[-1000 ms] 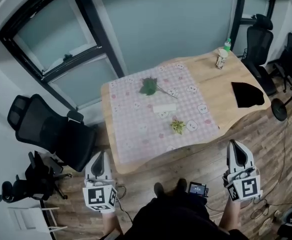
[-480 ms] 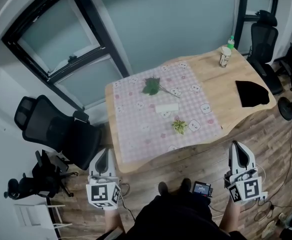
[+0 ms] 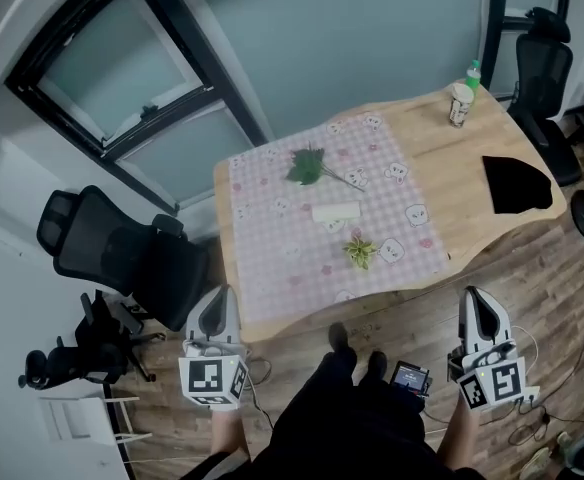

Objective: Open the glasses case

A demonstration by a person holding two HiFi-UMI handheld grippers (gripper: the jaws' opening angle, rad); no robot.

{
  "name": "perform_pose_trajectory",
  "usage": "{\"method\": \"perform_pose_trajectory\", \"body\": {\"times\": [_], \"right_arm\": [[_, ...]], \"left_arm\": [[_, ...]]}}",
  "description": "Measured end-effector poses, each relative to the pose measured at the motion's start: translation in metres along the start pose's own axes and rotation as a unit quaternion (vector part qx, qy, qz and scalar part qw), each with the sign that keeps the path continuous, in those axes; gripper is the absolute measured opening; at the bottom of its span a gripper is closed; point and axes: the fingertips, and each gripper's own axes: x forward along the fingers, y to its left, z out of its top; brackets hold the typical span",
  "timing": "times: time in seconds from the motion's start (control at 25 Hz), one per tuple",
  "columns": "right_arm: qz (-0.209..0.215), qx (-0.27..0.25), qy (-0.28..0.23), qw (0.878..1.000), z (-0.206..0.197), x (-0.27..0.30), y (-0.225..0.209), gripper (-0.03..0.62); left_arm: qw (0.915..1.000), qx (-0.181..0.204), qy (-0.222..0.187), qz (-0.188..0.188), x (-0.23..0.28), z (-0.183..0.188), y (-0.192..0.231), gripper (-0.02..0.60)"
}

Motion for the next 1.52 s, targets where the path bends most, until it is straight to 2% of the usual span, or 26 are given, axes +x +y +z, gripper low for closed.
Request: {"method": "perform_pose_trajectory", "body": {"times": [0.28,0.52,0.64,0.76,0.88,1.0,1.12,1.52], "right_arm": [[-0.011,-0.035,0.01,0.999,0.0,0.064,-0.008,0.014],[-0.011,-0.073,0.013,0.997,0.024,0.142,-0.008,0.014],[-0.007,-0.087,0.016,0.996,0.027,0.17,-0.005,0.014],[0.008,-0.097,0.027,0.995,0.026,0.19,-0.002,0.014],[0.021,-0.09,0.024,0.995,0.027,0.203,-0.008,0.014],[0.036,-0.079,0.016,0.996,0.027,0.213,-0.021,0.014],[0.041,-0.072,0.012,0.996,0.024,0.22,-0.035,0.014],[0.058,-0.067,0.024,0.996,0.008,0.237,-0.036,0.014]], "left_arm": [[0.9998,-0.016,-0.004,-0.013,0.074,-0.015,0.019,0.0],[0.9983,-0.026,-0.033,-0.04,0.146,-0.002,0.044,0.0],[0.9979,-0.035,-0.032,-0.044,0.167,-0.004,0.05,0.0],[0.998,-0.042,-0.025,-0.04,0.178,-0.005,0.053,0.0],[0.9986,-0.03,-0.025,-0.035,0.187,0.006,0.051,0.0],[0.9993,-0.02,-0.028,-0.012,0.186,0.017,0.046,0.0],[0.9992,-0.032,-0.023,0.007,0.183,0.018,0.039,0.0],[0.9995,-0.023,-0.022,0.0,0.189,0.021,0.033,0.0]]}}
